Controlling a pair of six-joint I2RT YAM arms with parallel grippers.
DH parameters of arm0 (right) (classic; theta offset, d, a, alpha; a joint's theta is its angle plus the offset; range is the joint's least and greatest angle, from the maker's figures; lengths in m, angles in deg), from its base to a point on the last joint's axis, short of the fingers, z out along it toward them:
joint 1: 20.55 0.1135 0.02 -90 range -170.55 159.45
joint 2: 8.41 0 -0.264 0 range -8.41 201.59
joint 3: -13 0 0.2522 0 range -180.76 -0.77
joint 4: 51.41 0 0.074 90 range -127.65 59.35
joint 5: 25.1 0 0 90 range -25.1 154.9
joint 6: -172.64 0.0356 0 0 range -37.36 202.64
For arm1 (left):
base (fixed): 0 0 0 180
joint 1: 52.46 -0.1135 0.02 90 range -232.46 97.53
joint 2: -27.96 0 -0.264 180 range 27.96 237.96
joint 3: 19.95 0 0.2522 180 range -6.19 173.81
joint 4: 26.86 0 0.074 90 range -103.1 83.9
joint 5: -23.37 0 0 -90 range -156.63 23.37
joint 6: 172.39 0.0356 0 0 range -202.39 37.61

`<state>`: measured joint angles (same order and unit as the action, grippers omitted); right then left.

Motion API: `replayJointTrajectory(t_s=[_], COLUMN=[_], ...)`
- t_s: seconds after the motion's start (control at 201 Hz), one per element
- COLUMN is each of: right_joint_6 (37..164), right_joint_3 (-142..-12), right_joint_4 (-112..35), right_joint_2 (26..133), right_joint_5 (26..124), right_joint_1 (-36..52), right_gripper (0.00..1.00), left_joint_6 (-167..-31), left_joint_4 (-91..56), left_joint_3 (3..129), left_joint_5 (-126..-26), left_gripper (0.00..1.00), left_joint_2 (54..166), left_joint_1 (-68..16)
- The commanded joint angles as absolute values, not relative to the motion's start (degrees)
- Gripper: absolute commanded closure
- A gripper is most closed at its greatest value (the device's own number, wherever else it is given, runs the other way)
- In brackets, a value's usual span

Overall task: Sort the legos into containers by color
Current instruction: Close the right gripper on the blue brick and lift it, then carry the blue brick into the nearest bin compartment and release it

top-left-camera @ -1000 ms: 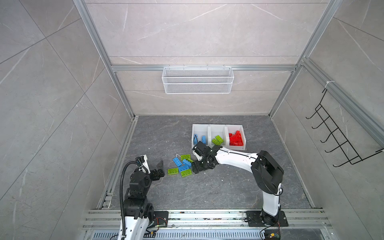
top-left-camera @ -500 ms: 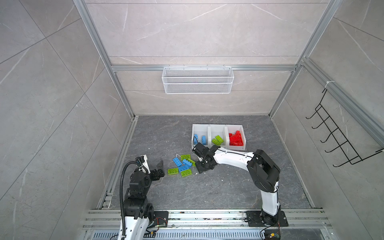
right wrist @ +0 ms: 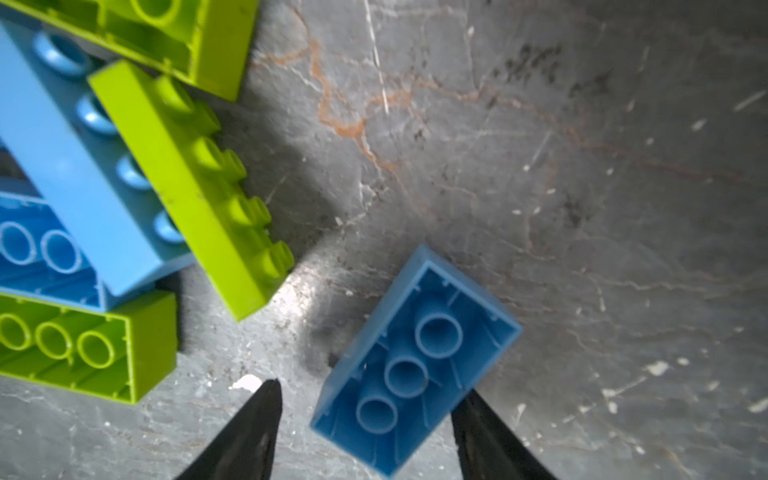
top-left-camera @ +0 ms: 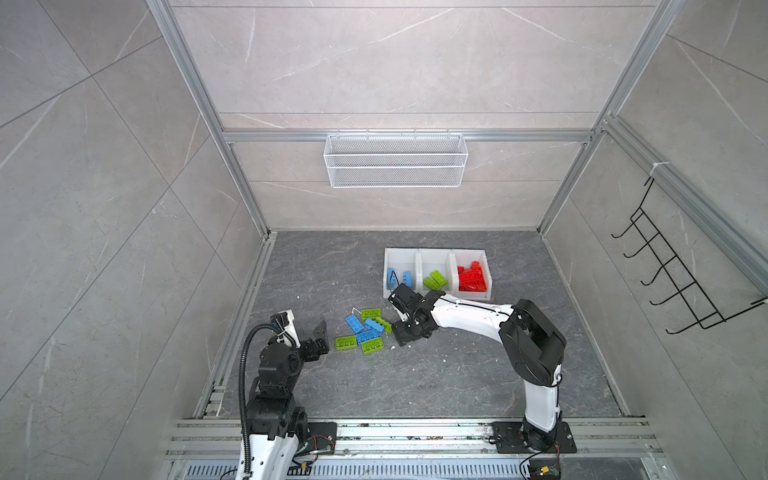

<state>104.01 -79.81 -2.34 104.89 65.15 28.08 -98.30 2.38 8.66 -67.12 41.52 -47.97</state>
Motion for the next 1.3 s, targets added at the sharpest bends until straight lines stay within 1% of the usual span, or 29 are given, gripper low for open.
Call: replayJointTrajectory(t_s=[0.0,0.164,0.314,0.528,0.577,0.697,0.831,0.96,1.095,1.294], right_joint_6=[103.65,103.56,103.47,103.34,103.3,103.28,100.46,98.74,98.35,97.18], right_joint_3=[-82.3,-82.75,-81.84,-79.41,-78.5,-77.0,-77.33,-80.57,-85.26,-93.73], right_joint_4=[-1.74,-0.47,0.36,-0.04,-0.8,-2.69,-2.84,-3.42,-6.32,-8.17], right_joint_2=[106.81,107.68,106.92,102.64,100.96,96.24,92.43,92.52,95.51,102.98], right_joint_5=[65.11,63.93,62.51,60.9,61.31,67.25,68.85,72.27,75.47,75.86], right_joint_1=[27.97,27.73,27.62,27.49,27.29,25.4,23.34,19.48,15.36,12.98], right_gripper=[0.37,0.46,0.51,0.62,0.64,0.69,0.7,0.7,0.69,0.69], left_joint_6=[-98.92,-98.92,-99.05,-98.92,-98.96,-98.92,-98.84,-98.83,-98.83,-98.74], left_joint_4=[2.27,2.43,2.54,2.52,2.52,2.57,2.59,2.63,2.68,2.56], left_joint_3=[8.92,8.77,8.81,8.79,8.68,8.69,8.73,8.71,8.59,8.6], left_joint_5=[-67.2,-67.01,-66.98,-67.07,-67.06,-67.11,-67.25,-67.24,-67.31,-67.47], left_gripper=[0.0,0.0,0.0,0.0,0.0,0.0,0.0,0.0,0.0,0.0], left_joint_2=[40.88,40.35,40.27,40.18,40.18,40.0,39.83,39.83,39.56,39.65], left_joint_1=[-48.0,-47.98,-47.98,-47.98,-47.98,-47.98,-47.98,-47.98,-47.98,-47.99])
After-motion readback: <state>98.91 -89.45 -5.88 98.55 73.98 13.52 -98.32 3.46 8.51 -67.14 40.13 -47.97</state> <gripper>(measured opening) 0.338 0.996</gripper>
